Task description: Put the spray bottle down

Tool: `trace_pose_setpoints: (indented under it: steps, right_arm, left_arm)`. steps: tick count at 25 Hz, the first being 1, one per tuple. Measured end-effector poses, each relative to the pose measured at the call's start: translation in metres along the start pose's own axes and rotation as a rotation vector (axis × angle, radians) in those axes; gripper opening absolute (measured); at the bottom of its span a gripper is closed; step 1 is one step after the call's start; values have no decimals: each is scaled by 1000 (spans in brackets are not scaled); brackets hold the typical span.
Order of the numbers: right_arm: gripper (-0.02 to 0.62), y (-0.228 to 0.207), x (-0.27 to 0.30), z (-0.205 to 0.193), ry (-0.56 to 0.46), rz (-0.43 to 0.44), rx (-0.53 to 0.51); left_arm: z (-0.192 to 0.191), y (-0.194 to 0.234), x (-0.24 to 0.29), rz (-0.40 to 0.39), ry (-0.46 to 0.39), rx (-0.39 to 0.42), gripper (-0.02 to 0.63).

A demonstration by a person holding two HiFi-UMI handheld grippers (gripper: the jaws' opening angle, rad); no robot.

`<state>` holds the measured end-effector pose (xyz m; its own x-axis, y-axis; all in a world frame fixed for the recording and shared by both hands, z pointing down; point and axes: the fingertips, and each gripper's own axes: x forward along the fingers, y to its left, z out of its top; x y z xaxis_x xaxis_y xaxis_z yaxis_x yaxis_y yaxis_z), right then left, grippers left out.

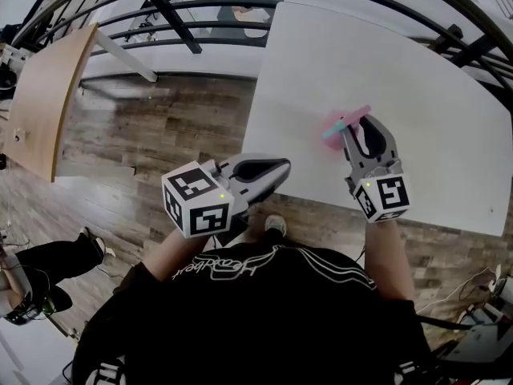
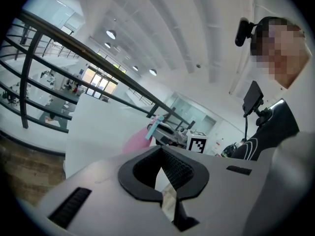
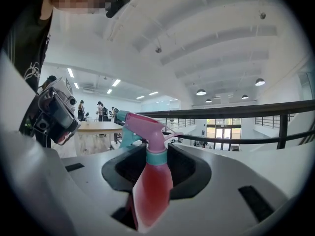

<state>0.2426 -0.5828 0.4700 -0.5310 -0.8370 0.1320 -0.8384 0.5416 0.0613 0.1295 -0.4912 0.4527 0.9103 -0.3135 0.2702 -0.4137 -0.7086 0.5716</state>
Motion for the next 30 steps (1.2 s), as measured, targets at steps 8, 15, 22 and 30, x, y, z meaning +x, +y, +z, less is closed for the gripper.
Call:
trace_pose_setpoints:
  steps: [8, 15, 22, 30]
  right_arm:
    - [133, -5, 0, -3, -17, -4, 35]
    - [135, -3, -6, -9, 19, 22, 79]
    - [137, -2, -31, 1, 23, -34, 60]
    - [137, 68, -75, 56, 60, 45, 33]
  left_arm:
    - [-3, 5, 1, 9, 4, -13, 8]
    - [0, -1, 1, -7, -5, -14, 8]
    - [3, -14, -9, -35, -14, 9, 8]
    - [17, -58, -44, -107, -42, 81, 8]
